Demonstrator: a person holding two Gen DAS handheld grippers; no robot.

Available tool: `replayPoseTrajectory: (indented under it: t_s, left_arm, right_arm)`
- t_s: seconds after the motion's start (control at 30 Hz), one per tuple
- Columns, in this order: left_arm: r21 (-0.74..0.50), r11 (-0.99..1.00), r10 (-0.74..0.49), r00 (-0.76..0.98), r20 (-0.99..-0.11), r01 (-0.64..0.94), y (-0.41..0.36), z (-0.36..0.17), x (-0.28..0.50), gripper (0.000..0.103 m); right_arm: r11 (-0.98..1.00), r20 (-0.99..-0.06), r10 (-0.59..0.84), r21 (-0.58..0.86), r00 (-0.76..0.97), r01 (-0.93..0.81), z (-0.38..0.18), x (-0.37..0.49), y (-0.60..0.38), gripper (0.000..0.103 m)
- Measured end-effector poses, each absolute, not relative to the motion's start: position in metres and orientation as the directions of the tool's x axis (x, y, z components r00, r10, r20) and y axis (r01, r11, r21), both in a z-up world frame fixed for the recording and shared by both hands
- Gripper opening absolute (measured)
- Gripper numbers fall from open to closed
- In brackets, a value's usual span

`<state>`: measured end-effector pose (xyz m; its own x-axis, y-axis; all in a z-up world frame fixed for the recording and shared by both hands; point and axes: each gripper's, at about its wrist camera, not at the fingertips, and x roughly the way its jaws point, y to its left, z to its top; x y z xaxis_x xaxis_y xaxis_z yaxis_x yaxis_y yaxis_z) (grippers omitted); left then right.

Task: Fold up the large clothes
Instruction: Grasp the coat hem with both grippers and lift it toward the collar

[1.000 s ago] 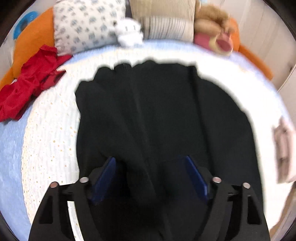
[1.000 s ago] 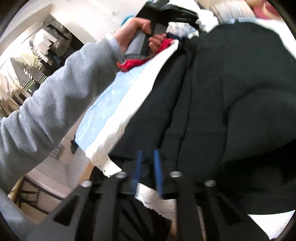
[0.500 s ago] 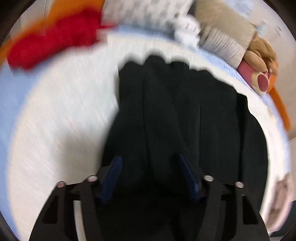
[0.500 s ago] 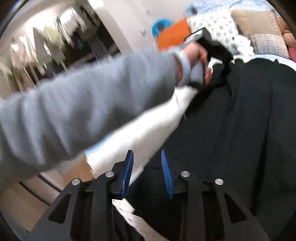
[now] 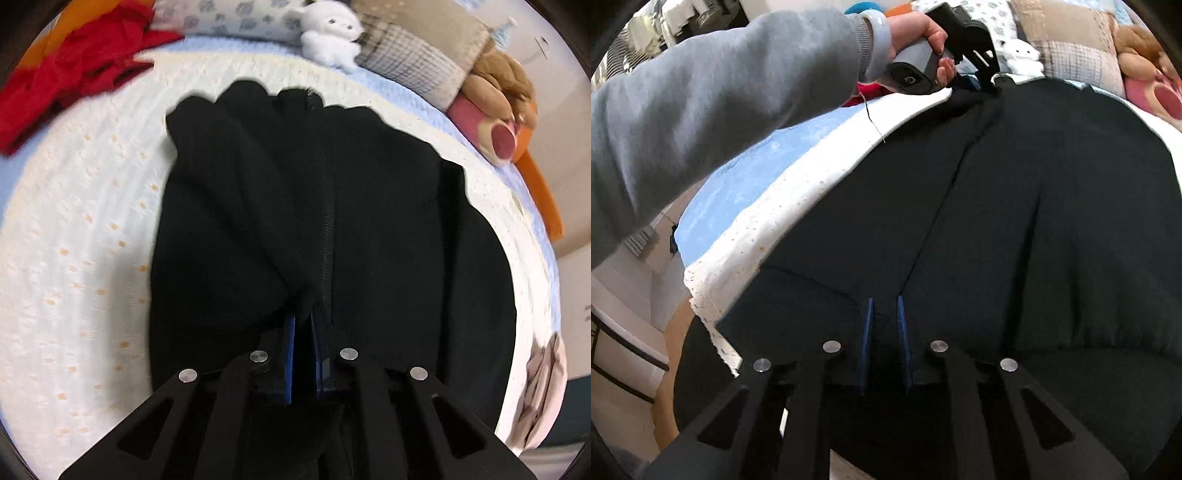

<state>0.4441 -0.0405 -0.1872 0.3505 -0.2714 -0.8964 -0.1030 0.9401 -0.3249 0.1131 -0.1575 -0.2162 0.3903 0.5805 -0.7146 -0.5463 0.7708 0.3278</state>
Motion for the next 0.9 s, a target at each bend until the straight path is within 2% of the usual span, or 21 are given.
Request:
replayPoseTrajectory:
  t_s: [0.1, 0.13, 0.17, 0.23, 0.27, 0.33, 0.43, 0.5, 0.57, 0.63, 0.7, 0.77, 0.8, 0.83, 0.9]
  left_arm:
    - [-0.349, 0.933, -0.291, 0.391, -0.873, -0.086, -0.040, -0.189, 0.453, 0.019]
    - [-0.365, 0.928, -0.310, 0.389, -0.867, -0.076, -0.040, -0.187, 0.456, 0.032]
    - [-0.386, 0.921, -0.333, 0.389, -0.859, -0.063, -0.041, -0.184, 0.459, 0.055]
    - [-0.403, 0.915, -0.358, 0.438, -0.825, -0.012, -0.042, -0.164, 0.463, 0.078]
    - [-0.390, 0.921, -0.349, 0.464, -0.814, 0.008, -0.042, -0.156, 0.464, 0.083]
    - [-0.339, 0.939, -0.314, 0.518, -0.796, 0.048, -0.041, -0.138, 0.473, 0.084]
    - [-0.266, 0.964, -0.234, 0.509, -0.828, 0.010, -0.032, -0.142, 0.499, 0.084]
    - [-0.275, 0.961, -0.225, 0.490, -0.842, -0.032, -0.022, -0.156, 0.514, 0.079]
    - [-0.308, 0.949, -0.246, 0.444, -0.862, -0.071, -0.016, -0.179, 0.524, 0.064]
    - [-0.312, 0.944, -0.244, 0.408, -0.880, -0.107, -0.014, -0.203, 0.536, 0.068]
    - [-0.242, 0.964, -0.172, 0.439, -0.882, -0.108, -0.023, -0.206, 0.536, 0.073]
    - [-0.162, 0.982, -0.104, 0.446, -0.889, -0.095, -0.037, -0.201, 0.535, 0.073]
    - [-0.130, 0.989, -0.086, 0.444, -0.892, -0.071, -0.047, -0.194, 0.530, 0.073]
    - [-0.101, 0.994, -0.069, 0.447, -0.892, -0.049, -0.056, -0.185, 0.525, 0.074]
    - [-0.050, 0.999, -0.050, 0.475, -0.879, 0.012, -0.079, -0.161, 0.509, 0.083]
  right_arm:
    - [0.774, -0.715, 0.577, 0.324, 0.395, -0.545, -0.215, 0.113, -0.156, 0.015]
    - [0.771, -0.713, 0.581, 0.327, 0.392, -0.546, -0.214, 0.115, -0.157, 0.015]
    - [0.767, -0.710, 0.588, 0.336, 0.388, -0.547, -0.211, 0.115, -0.158, 0.015]
    - [0.758, -0.699, 0.607, 0.364, 0.380, -0.541, -0.206, 0.116, -0.158, 0.016]
    - [0.754, -0.687, 0.616, 0.374, 0.385, -0.540, -0.203, 0.115, -0.160, 0.016]
    - [0.737, -0.651, 0.646, 0.395, 0.399, -0.548, -0.193, 0.115, -0.161, 0.016]
    - [0.682, -0.594, 0.705, 0.422, 0.387, -0.597, -0.183, 0.113, -0.153, 0.016]
    - [0.658, -0.607, 0.713, 0.407, 0.350, -0.634, -0.185, 0.113, -0.140, 0.016]
    - [0.682, -0.665, 0.671, 0.379, 0.328, -0.626, -0.198, 0.116, -0.135, 0.015]
    - [0.685, -0.683, 0.664, 0.390, 0.306, -0.615, -0.213, 0.118, -0.136, 0.013]
    - [0.671, -0.658, 0.692, 0.434, 0.297, -0.601, -0.214, 0.120, -0.142, 0.015]
    - [0.651, -0.614, 0.727, 0.474, 0.307, -0.594, -0.203, 0.118, -0.154, 0.032]
    - [0.644, -0.593, 0.740, 0.488, 0.317, -0.590, -0.198, 0.117, -0.160, 0.054]
    - [0.625, -0.541, 0.768, 0.518, 0.342, -0.584, -0.185, 0.111, -0.176, 0.068]
    - [0.619, -0.493, 0.782, 0.535, 0.383, -0.575, -0.169, 0.100, -0.197, 0.073]
